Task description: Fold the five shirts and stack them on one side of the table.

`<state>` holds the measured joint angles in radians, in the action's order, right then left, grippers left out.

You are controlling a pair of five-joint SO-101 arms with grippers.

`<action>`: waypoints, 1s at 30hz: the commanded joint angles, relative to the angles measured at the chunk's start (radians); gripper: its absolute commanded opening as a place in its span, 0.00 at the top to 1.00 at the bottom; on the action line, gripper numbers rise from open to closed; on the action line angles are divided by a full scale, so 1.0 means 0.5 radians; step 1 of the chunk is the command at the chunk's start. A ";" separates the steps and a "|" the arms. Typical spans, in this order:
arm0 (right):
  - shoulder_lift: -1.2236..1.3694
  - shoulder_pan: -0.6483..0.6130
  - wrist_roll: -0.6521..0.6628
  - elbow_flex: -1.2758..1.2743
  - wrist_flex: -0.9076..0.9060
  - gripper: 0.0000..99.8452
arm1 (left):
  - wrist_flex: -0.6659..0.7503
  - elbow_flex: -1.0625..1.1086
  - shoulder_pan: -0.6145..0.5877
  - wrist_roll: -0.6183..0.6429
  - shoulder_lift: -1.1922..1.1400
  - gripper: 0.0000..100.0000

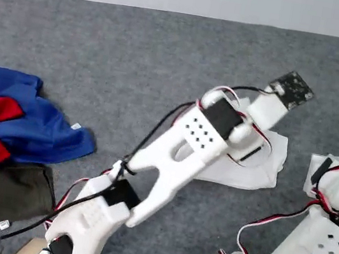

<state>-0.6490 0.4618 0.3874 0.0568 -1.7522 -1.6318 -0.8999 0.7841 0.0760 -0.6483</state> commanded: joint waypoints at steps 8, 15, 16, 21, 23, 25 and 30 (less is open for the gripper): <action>-0.038 0.023 0.021 0.055 -0.081 0.98 | 0.031 -0.649 0.049 0.086 -0.408 0.99; -0.044 0.023 0.021 0.052 -0.081 0.98 | 0.043 -0.842 0.123 0.114 -0.620 0.99; -0.044 0.023 0.021 0.049 -0.081 0.98 | 0.043 -0.855 0.135 0.114 -0.644 0.99; -0.051 0.029 0.077 -0.086 -0.081 0.98 | 0.018 -0.913 0.169 0.107 -0.703 0.97; -0.054 0.032 0.089 -0.114 -0.081 0.98 | -0.040 -0.977 0.169 0.110 -0.666 0.91; -0.054 0.032 0.089 -0.117 -0.081 0.98 | -0.104 -1.054 0.169 0.117 -0.623 0.82; -0.054 0.023 0.089 -0.117 -0.078 0.98 | -0.196 -1.165 0.153 0.157 -0.522 0.78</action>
<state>-0.6506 0.4618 0.4196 -0.0092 -1.7522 -1.7024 -1.4262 0.8638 0.1435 -1.0027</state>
